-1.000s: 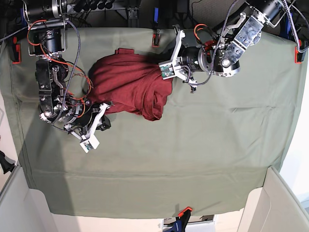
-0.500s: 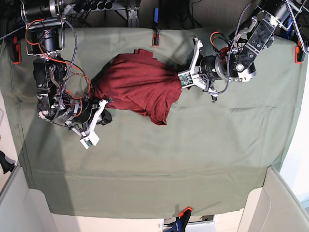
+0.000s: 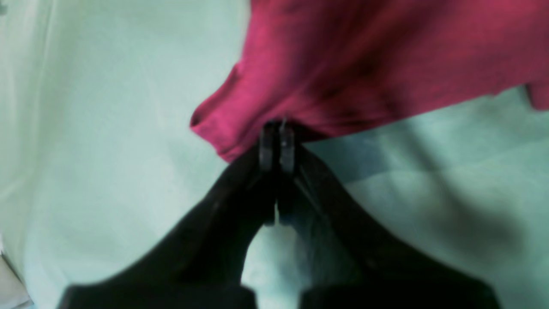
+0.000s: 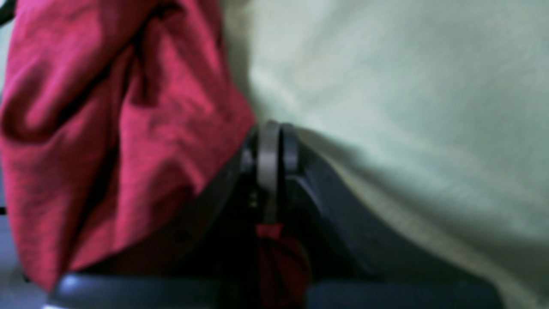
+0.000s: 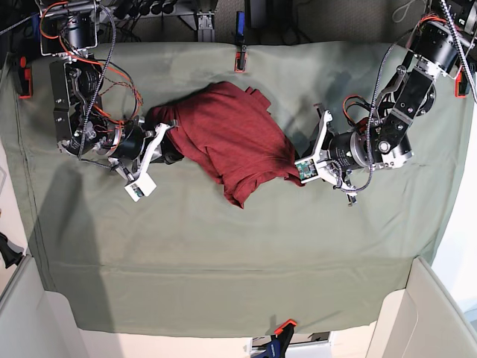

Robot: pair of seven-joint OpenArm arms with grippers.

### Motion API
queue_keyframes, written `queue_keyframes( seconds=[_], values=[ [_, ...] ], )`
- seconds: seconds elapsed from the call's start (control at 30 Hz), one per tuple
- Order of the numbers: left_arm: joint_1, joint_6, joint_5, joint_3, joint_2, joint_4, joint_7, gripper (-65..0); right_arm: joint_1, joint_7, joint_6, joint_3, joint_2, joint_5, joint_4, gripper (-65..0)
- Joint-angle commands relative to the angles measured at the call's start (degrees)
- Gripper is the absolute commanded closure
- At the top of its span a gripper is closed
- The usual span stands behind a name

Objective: Fold the T-shirt properly
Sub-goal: 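Grasp the bundle's edges with both grippers and pull them apart, then press and tuck the bundle edges with both grippers to square it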

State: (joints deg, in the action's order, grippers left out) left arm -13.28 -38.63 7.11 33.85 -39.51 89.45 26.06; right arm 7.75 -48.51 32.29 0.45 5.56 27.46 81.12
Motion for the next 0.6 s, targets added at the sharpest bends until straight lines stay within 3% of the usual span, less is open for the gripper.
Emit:
queue_keyframes(
  seconds=[0.0, 0.17, 0.3, 0.57],
  values=[
    [-1.86, -0.39, 0.20, -0.55, 0.37, -0.83, -1.03, 0.0, 0.26, 0.68, 0.63, 0.11, 0.11, 1.66, 1.84, 0.0],
    [-4.31, -0.83, -0.90, -0.55, 5.42, -8.68, -1.03, 0.0, -3.50, -0.02, 0.63, 0.00, -0.48, 3.41, 5.03, 0.0],
    [-5.86, -0.83, -0.74, -0.55, 8.33, -12.63, -0.96, 0.0, -6.19, -0.42, 0.72, -0.22, -3.08, 3.63, 6.88, 0.0],
    [-8.96, -0.85, 0.85, -0.55, 8.50, -12.92, 0.28, 0.0, -8.52, -0.83, 0.74, -4.50, -7.74, 3.52, 8.04, 0.0]
  ],
)
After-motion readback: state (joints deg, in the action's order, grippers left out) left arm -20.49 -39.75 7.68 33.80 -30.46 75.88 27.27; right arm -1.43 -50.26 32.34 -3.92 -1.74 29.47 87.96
